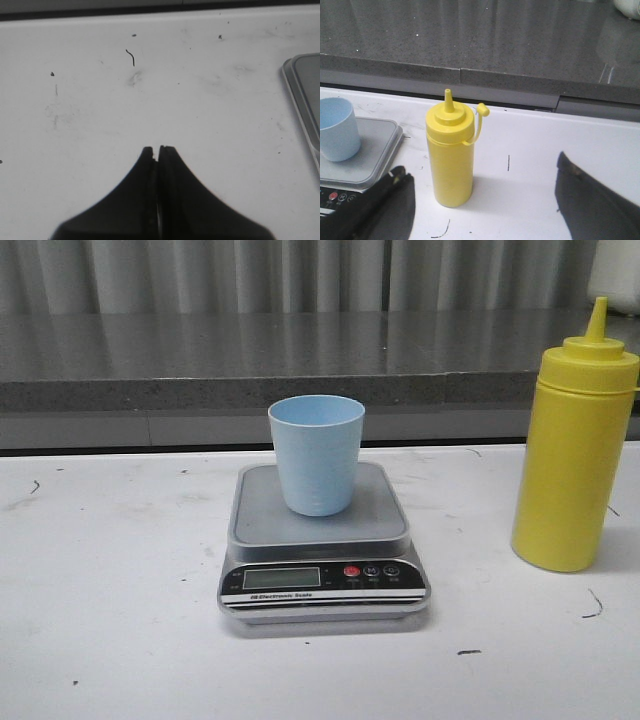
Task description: Pour seasoning into cup on scale with both arms
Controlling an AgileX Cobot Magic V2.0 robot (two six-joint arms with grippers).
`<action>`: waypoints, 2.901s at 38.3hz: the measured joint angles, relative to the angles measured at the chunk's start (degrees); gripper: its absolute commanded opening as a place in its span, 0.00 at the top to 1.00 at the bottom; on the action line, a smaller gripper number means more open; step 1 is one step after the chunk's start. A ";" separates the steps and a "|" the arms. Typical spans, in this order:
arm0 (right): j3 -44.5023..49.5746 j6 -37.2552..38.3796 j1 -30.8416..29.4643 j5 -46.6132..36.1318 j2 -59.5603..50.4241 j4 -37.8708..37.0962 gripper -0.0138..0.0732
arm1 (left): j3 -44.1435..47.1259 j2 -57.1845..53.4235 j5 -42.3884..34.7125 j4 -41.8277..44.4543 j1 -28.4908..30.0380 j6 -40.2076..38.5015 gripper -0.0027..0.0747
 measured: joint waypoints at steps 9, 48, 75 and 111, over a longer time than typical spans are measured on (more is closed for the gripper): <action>0.00 0.00 0.00 0.00 0.00 0.00 0.16 | 10.08 -19.68 -3.41 -0.41 0.00 0.00 0.99; 10.76 0.05 3.65 -31.46 21.59 7.64 0.16 | 17.43 -44.70 -5.09 -0.82 0.00 0.00 0.99; 23.72 5.49 12.78 -82.41 60.43 9.63 0.16 | 17.46 -44.70 -5.09 -0.82 0.00 0.00 0.99; 12.99 10.85 12.78 -93.05 81.19 10.67 0.16 | 17.46 -44.70 -5.09 -0.82 0.00 0.00 0.99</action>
